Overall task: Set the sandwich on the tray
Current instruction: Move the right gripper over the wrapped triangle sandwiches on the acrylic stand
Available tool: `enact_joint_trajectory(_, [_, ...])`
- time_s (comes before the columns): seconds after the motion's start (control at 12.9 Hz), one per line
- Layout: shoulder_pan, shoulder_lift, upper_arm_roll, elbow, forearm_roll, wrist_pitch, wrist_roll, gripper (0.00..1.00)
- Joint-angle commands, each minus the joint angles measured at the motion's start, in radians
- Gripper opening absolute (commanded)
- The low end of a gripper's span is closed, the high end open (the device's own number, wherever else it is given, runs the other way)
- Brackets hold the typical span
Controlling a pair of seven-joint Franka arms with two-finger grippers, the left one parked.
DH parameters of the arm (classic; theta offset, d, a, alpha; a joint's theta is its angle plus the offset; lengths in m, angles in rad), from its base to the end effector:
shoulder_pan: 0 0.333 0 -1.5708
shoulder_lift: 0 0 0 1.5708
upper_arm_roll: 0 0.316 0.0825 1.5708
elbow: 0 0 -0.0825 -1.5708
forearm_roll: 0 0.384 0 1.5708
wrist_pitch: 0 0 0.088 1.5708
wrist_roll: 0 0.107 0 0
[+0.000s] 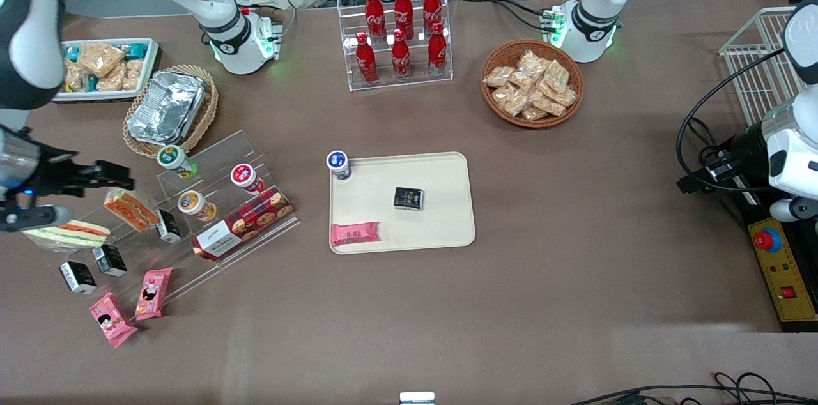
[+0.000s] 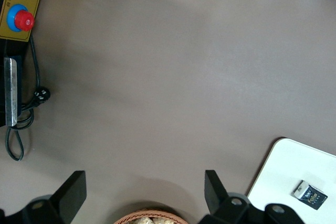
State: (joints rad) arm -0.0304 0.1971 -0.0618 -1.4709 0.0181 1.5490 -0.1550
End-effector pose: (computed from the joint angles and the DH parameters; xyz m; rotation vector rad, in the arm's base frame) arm 0.6055 -0.0506 0.5551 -3.1142 -0.0975 0.1825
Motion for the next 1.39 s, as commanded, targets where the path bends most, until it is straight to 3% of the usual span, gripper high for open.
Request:
enact_joint_trajectory(0.0, [0.003,-0.002,-0.038,0.012,-0.023,0.000,-0.015,0.99])
enact_joint_trajectory(0.93, [-0.005,-0.002,-0.055,0.012,-0.021,-0.004,-0.003,0.99])
enact_joint_trajectory(1.32, [-0.019,0.014,-0.156,0.009,-0.018,0.000,0.164,0.99])
